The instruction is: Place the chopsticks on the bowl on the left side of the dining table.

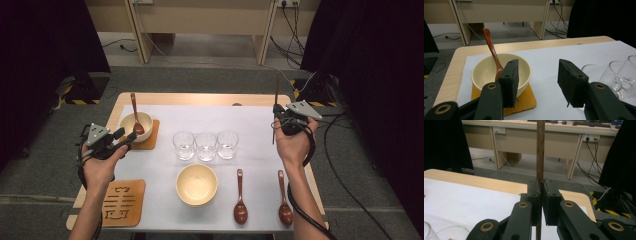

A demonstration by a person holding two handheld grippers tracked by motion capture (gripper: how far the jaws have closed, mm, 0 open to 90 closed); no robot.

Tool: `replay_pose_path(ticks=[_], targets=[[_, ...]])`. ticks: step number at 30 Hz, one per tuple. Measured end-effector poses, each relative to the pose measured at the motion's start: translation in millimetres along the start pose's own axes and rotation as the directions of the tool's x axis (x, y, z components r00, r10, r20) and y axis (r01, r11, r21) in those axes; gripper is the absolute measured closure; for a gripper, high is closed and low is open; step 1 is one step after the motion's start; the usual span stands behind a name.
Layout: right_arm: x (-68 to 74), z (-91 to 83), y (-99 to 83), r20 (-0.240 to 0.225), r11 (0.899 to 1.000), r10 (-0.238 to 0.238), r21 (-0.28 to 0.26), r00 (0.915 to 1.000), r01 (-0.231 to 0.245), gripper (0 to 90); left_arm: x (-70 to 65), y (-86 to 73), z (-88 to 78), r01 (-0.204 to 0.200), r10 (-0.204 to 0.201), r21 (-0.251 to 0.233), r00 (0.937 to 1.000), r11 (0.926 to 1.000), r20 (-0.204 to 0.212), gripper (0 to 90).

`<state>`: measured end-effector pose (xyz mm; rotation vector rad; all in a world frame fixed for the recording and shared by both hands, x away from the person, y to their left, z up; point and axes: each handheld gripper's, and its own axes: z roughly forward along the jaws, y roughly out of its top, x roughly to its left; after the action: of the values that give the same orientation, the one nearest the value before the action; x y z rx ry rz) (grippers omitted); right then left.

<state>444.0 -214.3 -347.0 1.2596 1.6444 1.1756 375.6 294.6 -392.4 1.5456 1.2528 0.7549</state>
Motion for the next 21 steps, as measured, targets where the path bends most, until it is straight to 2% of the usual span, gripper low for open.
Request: replay_pose_path(ticks=[14,21], targets=[[10.0,10.2,5.0,0.012,0.998,-0.003,-0.060,0.9999,0.004,85.1,-0.6,0.8,-1.1,-0.003,0.003,-0.006,1.0000,1.0000,0.000,50.8],[13.8,15.0,7.1,0.010,0.998,-0.002,-0.069,0.9999,0.003,85.1,-0.5,1.0,-1.5,-0.004,0.004,-0.007,1.0000,1.0000,-0.001,50.8]])
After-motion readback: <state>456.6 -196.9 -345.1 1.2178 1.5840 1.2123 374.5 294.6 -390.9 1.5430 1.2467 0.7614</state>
